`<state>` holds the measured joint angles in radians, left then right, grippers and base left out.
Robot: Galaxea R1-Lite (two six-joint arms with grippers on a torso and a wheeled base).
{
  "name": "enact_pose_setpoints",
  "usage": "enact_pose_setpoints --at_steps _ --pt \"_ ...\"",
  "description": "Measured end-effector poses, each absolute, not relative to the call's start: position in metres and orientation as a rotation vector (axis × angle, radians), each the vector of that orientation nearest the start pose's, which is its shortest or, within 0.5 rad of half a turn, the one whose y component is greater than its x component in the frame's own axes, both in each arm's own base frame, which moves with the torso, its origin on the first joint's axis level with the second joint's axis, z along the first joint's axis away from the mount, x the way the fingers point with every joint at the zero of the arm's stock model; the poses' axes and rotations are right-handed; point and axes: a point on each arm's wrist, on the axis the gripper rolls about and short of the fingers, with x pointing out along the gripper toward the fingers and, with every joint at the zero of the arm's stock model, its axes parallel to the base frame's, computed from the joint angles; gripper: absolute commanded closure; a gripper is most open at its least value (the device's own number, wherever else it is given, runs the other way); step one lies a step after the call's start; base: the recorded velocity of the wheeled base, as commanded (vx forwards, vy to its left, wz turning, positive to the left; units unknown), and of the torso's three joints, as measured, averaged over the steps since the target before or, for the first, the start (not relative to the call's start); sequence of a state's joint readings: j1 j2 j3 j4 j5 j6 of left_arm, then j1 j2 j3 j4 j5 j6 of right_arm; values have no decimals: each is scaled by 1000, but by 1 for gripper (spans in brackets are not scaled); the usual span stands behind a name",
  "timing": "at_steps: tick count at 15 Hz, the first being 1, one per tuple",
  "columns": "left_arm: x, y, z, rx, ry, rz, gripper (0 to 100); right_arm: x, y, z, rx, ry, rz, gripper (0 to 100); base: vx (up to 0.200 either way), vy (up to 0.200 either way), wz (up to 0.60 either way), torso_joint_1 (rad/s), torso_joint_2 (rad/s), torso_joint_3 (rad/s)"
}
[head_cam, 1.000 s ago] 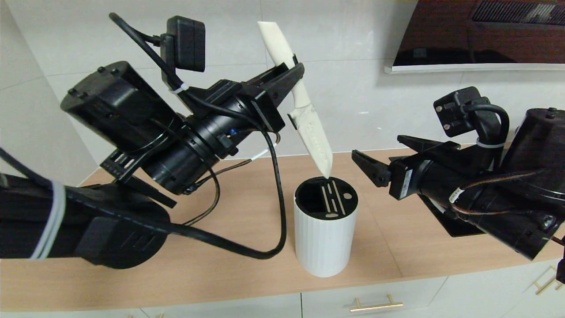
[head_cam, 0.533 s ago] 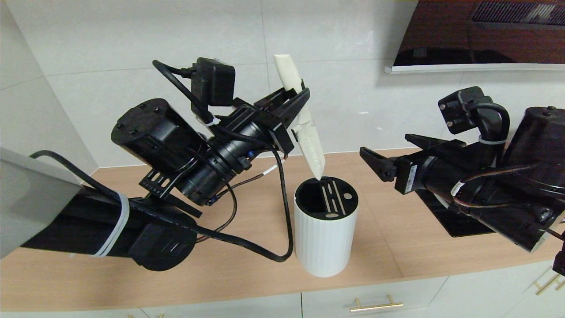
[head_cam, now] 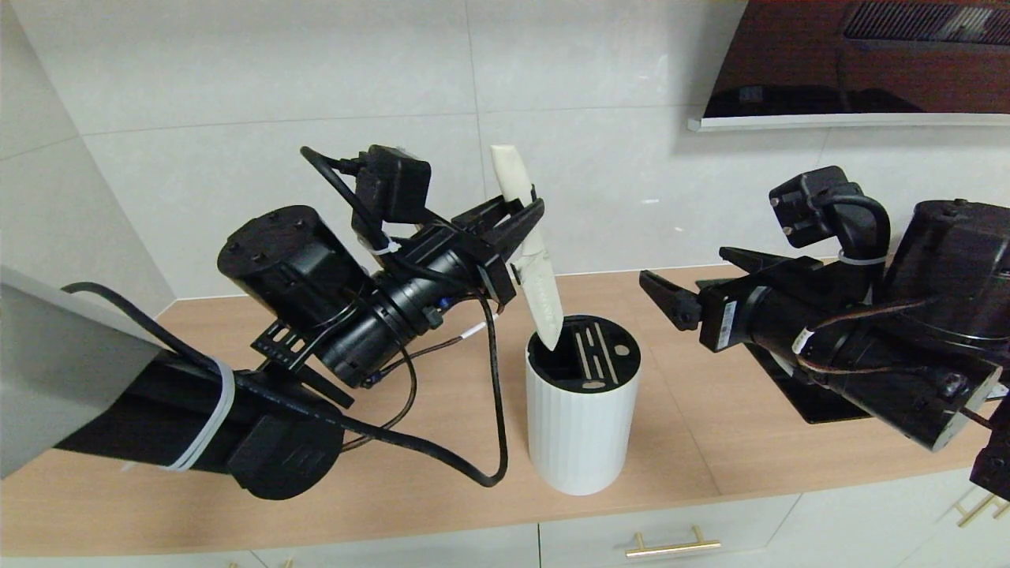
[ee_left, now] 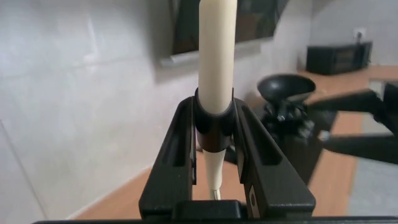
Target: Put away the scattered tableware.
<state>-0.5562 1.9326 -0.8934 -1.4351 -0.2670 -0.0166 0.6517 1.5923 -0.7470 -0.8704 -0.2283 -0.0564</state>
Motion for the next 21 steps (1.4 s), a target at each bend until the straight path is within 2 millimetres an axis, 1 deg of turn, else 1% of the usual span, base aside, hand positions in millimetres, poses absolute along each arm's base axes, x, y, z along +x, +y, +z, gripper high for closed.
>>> enact_pose_setpoints --at_steps 4,7,15,19,20,21 --pt "292 -200 193 -70 -345 -845 100 228 167 219 -48 -27 421 0 0 0 0 0 0 0" --pt "290 -206 178 -64 -292 -863 100 228 167 219 -50 -24 421 0 0 0 0 0 0 0" --pt "302 -223 131 -50 -183 -885 100 228 167 218 -50 -23 420 0 0 0 0 0 0 0" --pt "304 -225 120 -46 -155 -885 100 228 167 218 -50 -24 420 0 0 0 0 0 0 0" --pt "305 -225 119 -45 -150 -883 0 228 167 218 -49 -24 420 0 0 0 0 0 0 0" --pt "305 -225 118 -44 -137 -883 0 228 167 218 -49 -24 419 0 0 0 0 0 0 0"
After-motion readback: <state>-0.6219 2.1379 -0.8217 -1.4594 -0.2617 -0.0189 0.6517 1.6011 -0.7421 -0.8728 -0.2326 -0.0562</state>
